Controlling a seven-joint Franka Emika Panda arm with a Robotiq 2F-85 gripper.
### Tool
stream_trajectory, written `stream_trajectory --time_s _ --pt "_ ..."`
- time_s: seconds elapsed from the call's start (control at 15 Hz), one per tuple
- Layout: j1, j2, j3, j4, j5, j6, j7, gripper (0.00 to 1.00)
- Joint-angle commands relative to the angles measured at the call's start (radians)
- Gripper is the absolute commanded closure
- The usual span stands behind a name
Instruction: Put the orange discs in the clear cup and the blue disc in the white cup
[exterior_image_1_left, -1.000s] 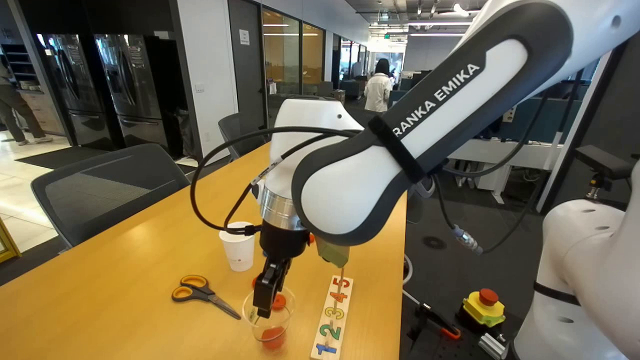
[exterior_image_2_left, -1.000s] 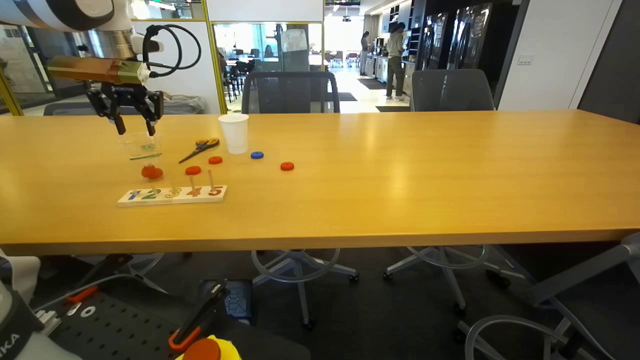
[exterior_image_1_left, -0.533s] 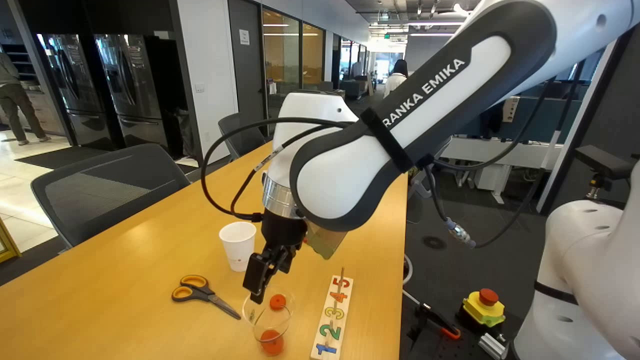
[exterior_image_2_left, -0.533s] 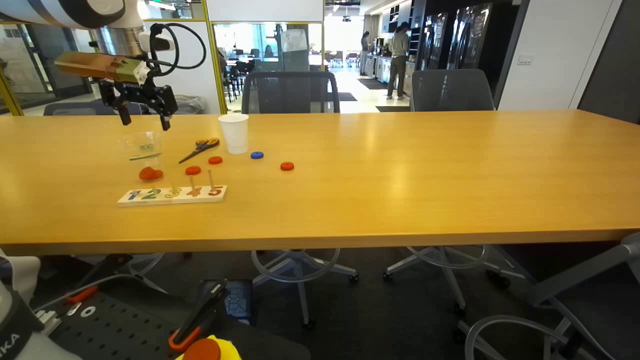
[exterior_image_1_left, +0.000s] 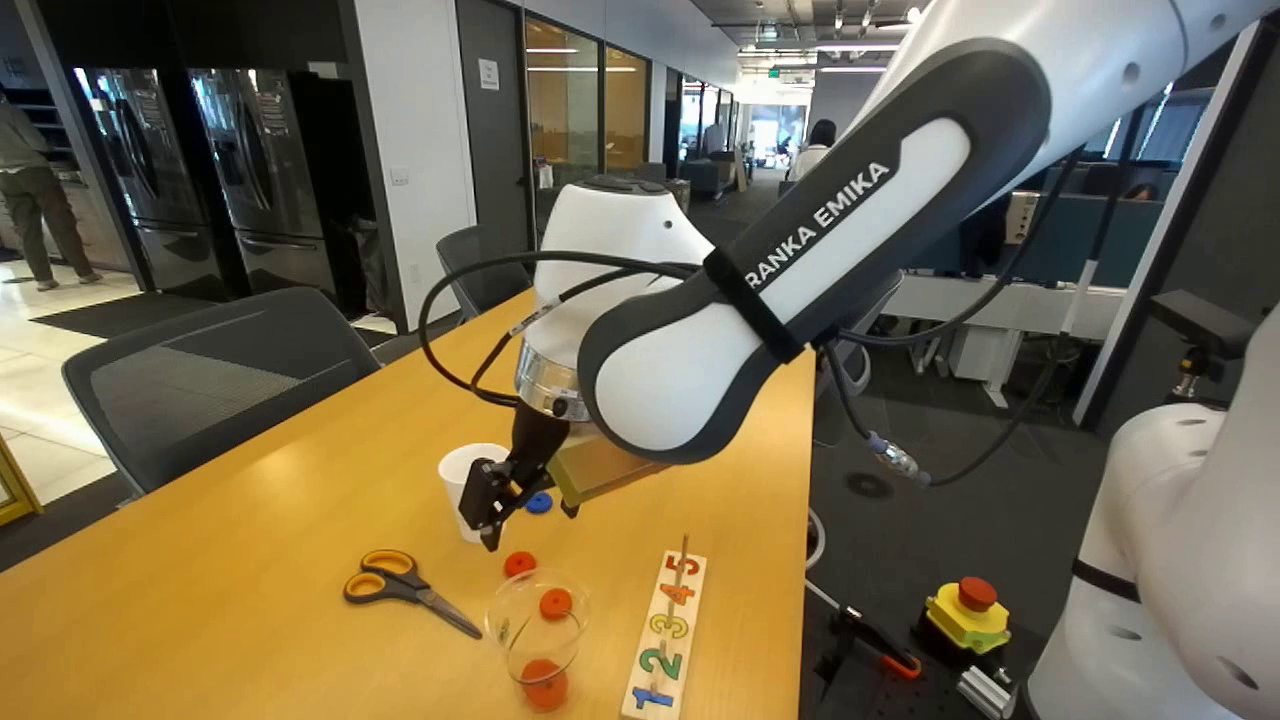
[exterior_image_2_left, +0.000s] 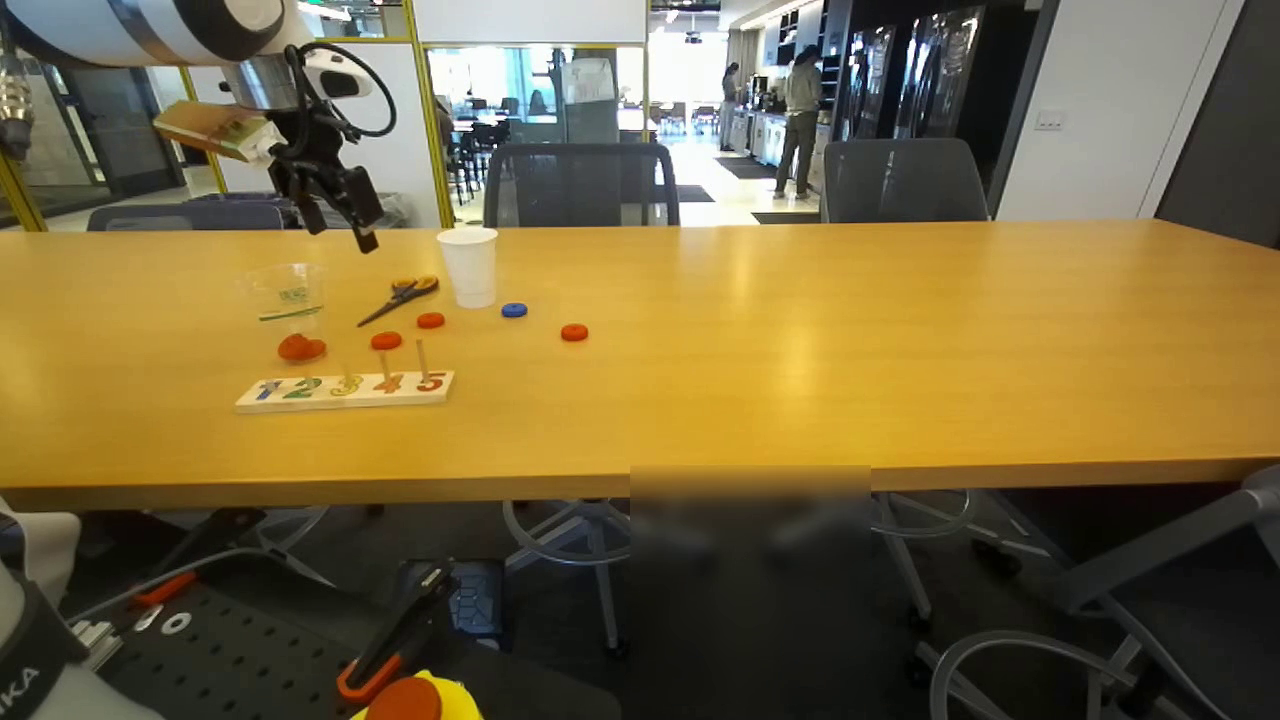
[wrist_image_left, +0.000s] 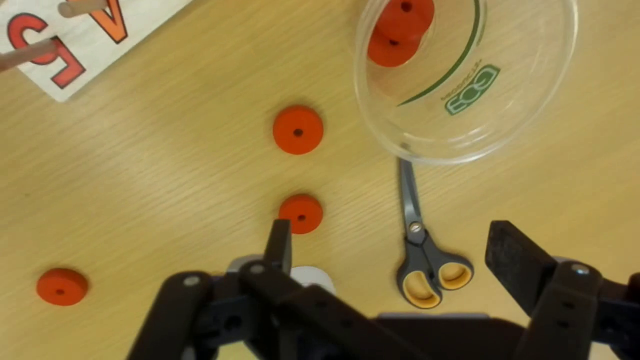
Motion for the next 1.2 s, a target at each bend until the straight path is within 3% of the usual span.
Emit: stream_trajectory --time_s 0.0,0.2,0.33,0.53,0.67,1.13 --pt "-0.113 0.056 0.062 0.041 -0.169 0.035 0.272 0.0" --pt "-0.192 0.075 0.094 0.064 -0.327 -0.037 0.499 0.0" --pt "-0.129 0.132 0.052 0.105 -0.376 -0.145 0.591 0.0" --pt "-0.068 0.207 0.033 0.15 -0.276 -0.286 0.525 0.0" --pt "-0.037 0.247 0.022 0.173 -0.21 -0.314 0.489 0.0" --pt "-0.004 0.303 -0.032 0.212 -0.05 -0.273 0.4 0.0"
